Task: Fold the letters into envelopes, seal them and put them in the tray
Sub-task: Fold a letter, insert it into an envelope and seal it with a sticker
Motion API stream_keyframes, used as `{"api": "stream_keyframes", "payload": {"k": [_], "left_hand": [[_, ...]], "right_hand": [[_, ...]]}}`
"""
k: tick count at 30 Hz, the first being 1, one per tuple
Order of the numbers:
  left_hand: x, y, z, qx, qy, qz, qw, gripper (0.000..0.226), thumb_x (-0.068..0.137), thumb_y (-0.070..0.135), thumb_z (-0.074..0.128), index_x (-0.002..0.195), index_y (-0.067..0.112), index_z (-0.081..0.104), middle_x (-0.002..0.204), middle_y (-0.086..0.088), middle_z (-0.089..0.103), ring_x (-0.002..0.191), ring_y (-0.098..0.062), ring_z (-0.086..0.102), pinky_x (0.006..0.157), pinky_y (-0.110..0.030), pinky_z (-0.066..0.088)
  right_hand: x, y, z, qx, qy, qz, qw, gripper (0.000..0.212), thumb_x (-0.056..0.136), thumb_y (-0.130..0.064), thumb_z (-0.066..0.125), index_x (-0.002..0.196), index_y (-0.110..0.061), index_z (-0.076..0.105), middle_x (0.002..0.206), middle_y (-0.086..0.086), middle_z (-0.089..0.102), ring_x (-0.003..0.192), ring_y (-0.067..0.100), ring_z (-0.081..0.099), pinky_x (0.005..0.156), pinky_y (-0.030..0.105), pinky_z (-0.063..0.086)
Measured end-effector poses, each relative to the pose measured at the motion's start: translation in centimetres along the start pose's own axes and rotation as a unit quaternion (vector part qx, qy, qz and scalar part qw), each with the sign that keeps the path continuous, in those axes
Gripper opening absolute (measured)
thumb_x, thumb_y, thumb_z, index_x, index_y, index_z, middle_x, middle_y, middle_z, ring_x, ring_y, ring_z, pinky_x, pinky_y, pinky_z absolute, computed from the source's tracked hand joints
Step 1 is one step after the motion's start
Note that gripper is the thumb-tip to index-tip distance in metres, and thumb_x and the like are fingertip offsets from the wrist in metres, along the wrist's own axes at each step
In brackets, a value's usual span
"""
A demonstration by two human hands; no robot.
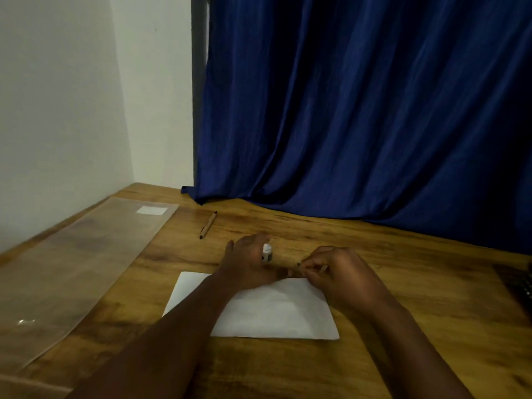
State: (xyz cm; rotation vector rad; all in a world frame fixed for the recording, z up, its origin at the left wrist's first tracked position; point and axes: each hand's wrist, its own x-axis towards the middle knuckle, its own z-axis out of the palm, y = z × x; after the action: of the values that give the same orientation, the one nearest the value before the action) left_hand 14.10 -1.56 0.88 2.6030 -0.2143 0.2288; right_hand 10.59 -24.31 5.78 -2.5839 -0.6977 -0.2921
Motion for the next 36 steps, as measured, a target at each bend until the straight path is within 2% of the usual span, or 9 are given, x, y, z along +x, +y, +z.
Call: {"api": "stream_keyframes", "payload": {"k": [7, 15, 21, 26, 30, 36], "left_hand": [[0.2, 0.4, 0.2, 0.038, -0.008, -0.013, 0.999, 0.099, 0.082, 0.062, 0.071, 0.159, 0.025, 0.020, 0.162, -0.004, 0.029, 0.150, -0.026, 0.024, 0.124, -0.056, 0.009], [0.5, -0.2, 0.5, 0.026, 0.020, -0.034, 0.999, 0.114, 0.073, 0.080, 0.066, 0.159, 0.025, 0.016, 0.164, -0.005, 0.025, 0.152, -0.029, 0.019, 0.123, -0.061, 0.009], [0.7, -0.5, 0.6, 0.029, 0.015, -0.033, 0.999, 0.116, 0.073, 0.082, 0.064, 0.160, 0.023, 0.013, 0.165, -0.006, 0.024, 0.152, -0.029, 0.020, 0.123, -0.060, 0.008], [0.9, -0.6, 0.7, 0.030, 0.015, -0.035, 0.999, 0.118, 0.072, 0.083, 0.063, 0.160, 0.023, 0.012, 0.165, -0.006, 0.024, 0.152, -0.029, 0.020, 0.123, -0.060, 0.008], [0.9, -0.7, 0.9, 0.027, 0.019, -0.035, 0.999, 0.120, 0.070, 0.084, 0.064, 0.159, 0.023, 0.011, 0.164, -0.005, 0.025, 0.151, -0.029, 0.020, 0.123, -0.060, 0.009], [0.9, -0.8, 1.1, 0.025, 0.031, -0.027, 0.999, 0.124, 0.066, 0.089, 0.061, 0.159, 0.023, 0.012, 0.163, -0.005, 0.027, 0.150, -0.029, 0.023, 0.122, -0.061, 0.009]], "right_hand": [[0.0, -0.3, 0.7, -0.023, -0.044, -0.026, 0.998, 0.015, 0.091, -0.025, 0.068, 0.089, -0.035, 0.079, 0.095, -0.023, 0.070, 0.086, -0.001, 0.064, 0.077, 0.030, 0.057], [0.2, -0.2, 1.4, -0.045, -0.050, -0.034, 0.997, 0.017, 0.094, -0.026, 0.066, 0.098, -0.035, 0.080, 0.101, -0.022, 0.071, 0.088, -0.003, 0.063, 0.080, 0.025, 0.056], [0.5, -0.1, 2.1, -0.065, -0.055, -0.048, 0.995, 0.016, 0.093, -0.025, 0.064, 0.086, -0.031, 0.077, 0.096, -0.017, 0.070, 0.084, 0.002, 0.063, 0.076, 0.032, 0.056], [0.5, -0.1, 2.2, -0.082, -0.056, -0.051, 0.994, 0.018, 0.093, -0.025, 0.063, 0.078, -0.031, 0.072, 0.093, -0.015, 0.069, 0.082, 0.003, 0.062, 0.074, 0.031, 0.055], [0.5, 0.0, 2.6, -0.095, -0.052, -0.046, 0.993, 0.016, 0.094, -0.026, 0.063, 0.085, -0.025, 0.076, 0.093, -0.012, 0.069, 0.080, 0.005, 0.063, 0.074, 0.032, 0.056], [0.5, -0.1, 2.5, -0.086, -0.068, -0.053, 0.993, 0.016, 0.094, -0.026, 0.064, 0.092, -0.030, 0.079, 0.100, -0.015, 0.069, 0.085, 0.004, 0.063, 0.076, 0.029, 0.056]]}}
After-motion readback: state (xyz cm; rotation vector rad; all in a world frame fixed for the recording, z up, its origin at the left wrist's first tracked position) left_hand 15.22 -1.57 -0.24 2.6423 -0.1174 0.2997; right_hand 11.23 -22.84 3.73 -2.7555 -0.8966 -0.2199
